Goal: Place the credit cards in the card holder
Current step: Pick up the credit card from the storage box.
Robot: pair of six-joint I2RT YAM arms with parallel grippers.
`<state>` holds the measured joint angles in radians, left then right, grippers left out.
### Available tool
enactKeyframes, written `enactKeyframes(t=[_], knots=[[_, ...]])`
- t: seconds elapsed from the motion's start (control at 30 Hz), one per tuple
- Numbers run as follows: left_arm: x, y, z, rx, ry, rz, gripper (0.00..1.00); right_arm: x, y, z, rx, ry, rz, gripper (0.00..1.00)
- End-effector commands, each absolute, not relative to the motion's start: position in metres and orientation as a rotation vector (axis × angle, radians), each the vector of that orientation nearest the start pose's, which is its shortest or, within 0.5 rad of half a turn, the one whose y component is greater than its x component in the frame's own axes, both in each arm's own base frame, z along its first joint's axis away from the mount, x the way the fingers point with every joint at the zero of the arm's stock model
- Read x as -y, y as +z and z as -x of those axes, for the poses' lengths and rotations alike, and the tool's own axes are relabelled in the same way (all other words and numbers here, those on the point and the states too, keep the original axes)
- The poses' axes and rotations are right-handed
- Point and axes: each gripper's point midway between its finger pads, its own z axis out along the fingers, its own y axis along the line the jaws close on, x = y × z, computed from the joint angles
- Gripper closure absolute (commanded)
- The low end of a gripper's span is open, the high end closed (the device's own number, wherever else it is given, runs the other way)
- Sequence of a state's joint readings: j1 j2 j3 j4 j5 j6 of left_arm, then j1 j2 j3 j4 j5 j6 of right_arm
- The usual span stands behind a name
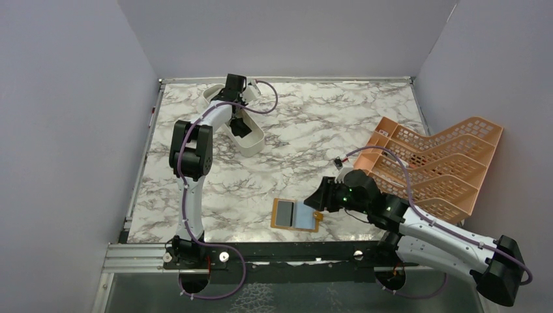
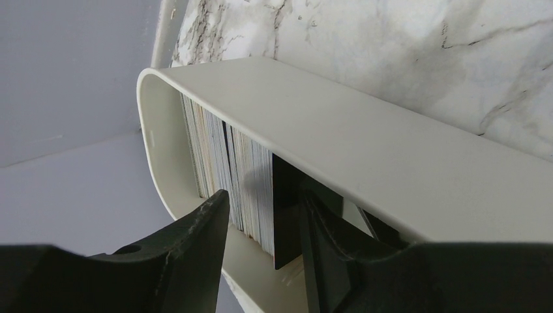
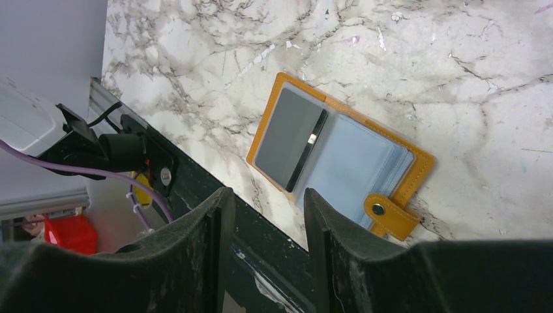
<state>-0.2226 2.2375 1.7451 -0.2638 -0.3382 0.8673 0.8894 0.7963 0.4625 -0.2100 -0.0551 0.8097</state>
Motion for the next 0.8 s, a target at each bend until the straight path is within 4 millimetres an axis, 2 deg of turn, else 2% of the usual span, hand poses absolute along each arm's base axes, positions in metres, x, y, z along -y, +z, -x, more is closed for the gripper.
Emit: enactKeyframes(t=[0.0,0.23,0.37,0.6,0.77], knots=[[0.026,0.115,-0.596,-2.068,0.825,-1.027,0.54,-0.254,0.143,-0.154,-2.239,1.047,0.143,0.52],[0.027,0.127,-0.596,-2.052,0.825,-1.015,0.55,-0.254,0.143,-0.155,-2.236,1.048,0.143,0.52],[0.027,0.125,-0.596,-2.053,0.825,-1.022,0.59,-0.254,0.142,-0.155,-2.238,1.047,0.144,0.52],[0.029,0.121,-0.594,-2.059,0.818,-1.033,0.72,-0.254,0.142,-0.155,-2.236,1.046,0.142,0.52],[0.033,0.125,-0.590,-2.057,0.816,-1.038,0.90,-0.255,0.142,-0.155,-2.236,1.053,0.145,0.52]])
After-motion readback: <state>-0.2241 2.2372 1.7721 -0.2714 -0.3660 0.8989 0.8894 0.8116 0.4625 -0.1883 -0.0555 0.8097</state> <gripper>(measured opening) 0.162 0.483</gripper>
